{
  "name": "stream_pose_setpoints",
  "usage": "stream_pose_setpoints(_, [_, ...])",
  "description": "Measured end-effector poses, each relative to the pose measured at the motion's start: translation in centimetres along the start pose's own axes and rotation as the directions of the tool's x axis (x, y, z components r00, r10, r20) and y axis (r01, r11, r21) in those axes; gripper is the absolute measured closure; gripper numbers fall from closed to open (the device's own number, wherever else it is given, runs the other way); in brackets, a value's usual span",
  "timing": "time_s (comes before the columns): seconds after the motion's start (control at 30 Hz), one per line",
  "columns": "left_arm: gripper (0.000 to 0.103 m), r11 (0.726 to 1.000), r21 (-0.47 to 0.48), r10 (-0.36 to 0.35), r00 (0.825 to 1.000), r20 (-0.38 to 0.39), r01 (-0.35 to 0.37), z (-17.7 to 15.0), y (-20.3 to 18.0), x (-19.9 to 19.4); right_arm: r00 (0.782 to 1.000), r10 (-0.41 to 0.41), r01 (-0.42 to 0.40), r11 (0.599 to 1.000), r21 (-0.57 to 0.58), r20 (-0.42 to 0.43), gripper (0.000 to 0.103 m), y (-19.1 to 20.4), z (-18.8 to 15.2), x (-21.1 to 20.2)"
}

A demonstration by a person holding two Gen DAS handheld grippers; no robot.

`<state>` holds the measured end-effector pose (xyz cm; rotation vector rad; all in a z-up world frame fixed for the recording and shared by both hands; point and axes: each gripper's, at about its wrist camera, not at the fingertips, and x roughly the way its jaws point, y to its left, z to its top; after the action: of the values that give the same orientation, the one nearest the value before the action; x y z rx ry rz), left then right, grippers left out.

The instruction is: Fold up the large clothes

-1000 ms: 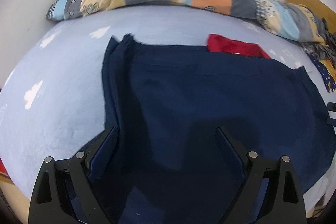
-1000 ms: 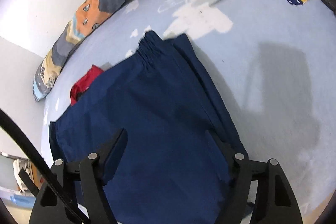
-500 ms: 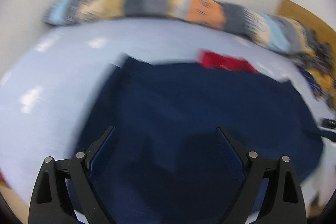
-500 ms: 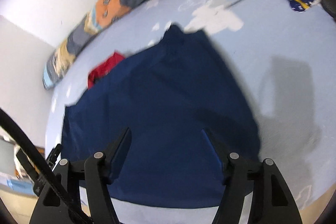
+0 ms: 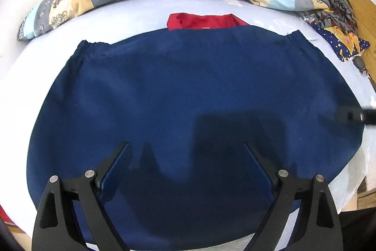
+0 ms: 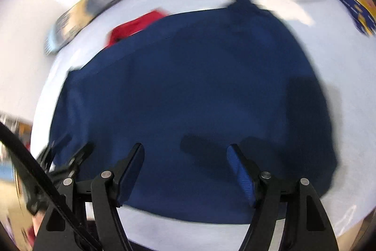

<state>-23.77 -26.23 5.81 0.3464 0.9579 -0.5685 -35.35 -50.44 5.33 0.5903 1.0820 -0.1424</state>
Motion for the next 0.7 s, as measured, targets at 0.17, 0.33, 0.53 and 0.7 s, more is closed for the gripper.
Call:
stream_pose_setpoints(0.17, [0.01,1.0,-0.023,-0.011,0.997,-0.077,0.009,-0.7,0.5,2.3,0.995,0.008,-0.021,0.992,-0.128,-0.101,0.023,4.6,-2.5,3.5])
stream_pose_setpoints(0.33, [0.009,0.998,-0.061,-0.003,0.998,-0.056,0.0,-0.3,1.9,1.6,0.995,-0.038,0.019,0.981,-0.192,-0.094,0.019,5.8,-2.9,3.5])
stream_pose_setpoints(0.53, [0.009,0.975,-0.212,0.062,0.997,-0.037,-0.068,0.5,7.7,0.2,0.999,-0.04,0.04,0.999,0.015,0.02,0.021,-1.0,-0.2,-1.5])
stream_pose_setpoints(0.7, [0.009,0.924,-0.37,0.064,0.993,-0.1,-0.097,-0.5,12.4,1.1,0.997,-0.071,0.074,0.952,0.296,-0.023,0.021,-8.9,-0.8,-1.6])
